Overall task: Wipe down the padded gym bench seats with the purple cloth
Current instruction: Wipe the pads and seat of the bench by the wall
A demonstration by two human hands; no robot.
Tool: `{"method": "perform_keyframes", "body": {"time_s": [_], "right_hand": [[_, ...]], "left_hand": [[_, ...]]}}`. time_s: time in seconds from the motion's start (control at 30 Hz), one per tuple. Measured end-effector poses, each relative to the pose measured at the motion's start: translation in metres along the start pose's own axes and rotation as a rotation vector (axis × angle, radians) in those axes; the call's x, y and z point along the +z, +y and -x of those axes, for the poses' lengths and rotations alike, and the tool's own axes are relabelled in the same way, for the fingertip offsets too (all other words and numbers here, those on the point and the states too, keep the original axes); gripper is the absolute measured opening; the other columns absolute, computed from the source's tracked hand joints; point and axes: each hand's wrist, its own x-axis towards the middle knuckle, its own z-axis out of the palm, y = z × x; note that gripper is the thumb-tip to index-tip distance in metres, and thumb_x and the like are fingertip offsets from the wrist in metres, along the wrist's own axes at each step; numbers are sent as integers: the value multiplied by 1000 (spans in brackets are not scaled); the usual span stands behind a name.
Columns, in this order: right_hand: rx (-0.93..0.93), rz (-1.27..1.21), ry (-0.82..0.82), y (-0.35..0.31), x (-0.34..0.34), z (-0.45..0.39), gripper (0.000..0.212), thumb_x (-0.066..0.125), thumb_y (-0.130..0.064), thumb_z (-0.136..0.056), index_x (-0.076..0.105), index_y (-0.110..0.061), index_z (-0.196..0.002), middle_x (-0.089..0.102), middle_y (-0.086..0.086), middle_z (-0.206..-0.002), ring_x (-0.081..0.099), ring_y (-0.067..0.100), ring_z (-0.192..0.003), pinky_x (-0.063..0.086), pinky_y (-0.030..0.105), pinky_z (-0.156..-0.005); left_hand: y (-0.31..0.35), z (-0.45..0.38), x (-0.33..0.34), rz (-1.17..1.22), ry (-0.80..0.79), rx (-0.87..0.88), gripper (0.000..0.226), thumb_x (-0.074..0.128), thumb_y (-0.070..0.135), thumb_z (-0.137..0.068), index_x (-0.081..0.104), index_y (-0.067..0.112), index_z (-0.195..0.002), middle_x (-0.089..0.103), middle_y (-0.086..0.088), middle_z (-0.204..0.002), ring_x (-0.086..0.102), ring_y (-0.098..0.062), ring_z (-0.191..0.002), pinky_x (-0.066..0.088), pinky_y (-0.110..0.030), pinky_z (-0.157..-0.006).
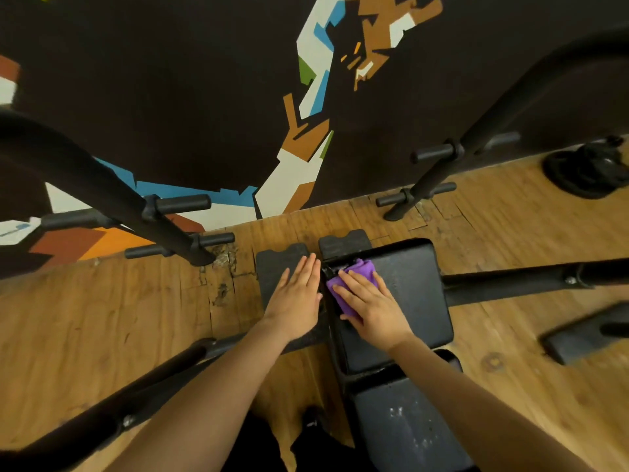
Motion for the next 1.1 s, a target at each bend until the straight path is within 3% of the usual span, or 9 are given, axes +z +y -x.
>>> {"method": "perform_keyframes", "body": {"time_s": [0.23, 0.53, 0.6, 0.7, 0.8, 0.9, 0.97, 1.03, 1.1], "right_hand": [[1, -48, -5, -3, 5, 7, 71, 80, 8, -58, 59, -9, -123, 55, 13, -132, 49, 31, -124, 42, 51, -95], [-379, 140, -157, -10, -19, -19, 52, 70, 0, -70, 63, -10, -120, 59, 12, -128, 54, 31, -120, 42, 52, -96], [-406, 262, -259, -10, -32, -42, 63, 76, -1, -63, 60, -11, -124, 56, 11, -132, 49, 29, -125, 31, 48, -104], [-375, 349, -453, -22, -29, -58, 60, 65, -4, -80, 47, -12, -137, 38, 8, -148, 23, 26, -142, -5, 40, -111], [-414, 477, -537, -41, -22, -48, 54, 64, -8, -83, 49, -12, -134, 38, 6, -148, 21, 25, -142, 1, 42, -114], [-457, 556, -724, -46, -12, -21, 54, 54, -7, -89, 38, -12, -141, 26, 7, -153, 10, 26, -144, -7, 41, -113], [-489, 550, -728, -46, -9, -10, 56, 69, -12, -79, 52, -15, -132, 42, 4, -145, 28, 23, -140, 5, 39, -113], [-502, 498, -680, -43, -12, -13, 61, 88, -22, -52, 69, -23, -110, 64, -3, -122, 53, 18, -122, 26, 37, -107], [-489, 444, -592, -42, -16, -26, 65, 91, -20, -42, 72, -22, -104, 68, -2, -113, 59, 19, -114, 34, 37, -102]], "left_hand": [[-20, -8, -13, -18, -141, 116, 78, 45, 19, -98, -12, 17, -152, -16, 4, -159, -13, -14, -146, 1, -34, -118], [-46, -20, -13, 59, -108, 260, 74, 45, 11, -96, 0, 22, -153, -3, 6, -161, -10, -12, -147, -3, -34, -117], [-50, -22, -11, 85, -90, 268, 72, 46, 11, -96, 3, 21, -153, -1, 5, -161, -10, -12, -147, -3, -34, -117], [-56, -23, -7, 106, -49, 254, 75, 48, 12, -95, 0, 19, -153, -2, 4, -161, -9, -12, -147, -4, -31, -116], [-60, -18, -6, 131, -15, 218, 80, 49, 16, -96, -7, 18, -153, -7, 2, -161, -11, -11, -146, -5, -30, -115], [-58, -11, -6, 126, -14, 263, 78, 47, 16, -96, -7, 18, -153, -10, 3, -161, -13, -11, -146, -7, -30, -115], [-56, -9, -2, 117, -19, 304, 77, 45, 14, -95, -6, 20, -153, -10, 4, -161, -13, -10, -145, -9, -29, -114], [-54, -11, -1, 150, -25, 303, 75, 43, 12, -95, -4, 20, -153, -8, 5, -161, -13, -9, -145, -8, -29, -114], [-54, -15, -1, 189, 6, 276, 73, 42, 10, -96, -2, 20, -153, -5, 5, -161, -11, -9, -146, -5, -31, -116]]}}
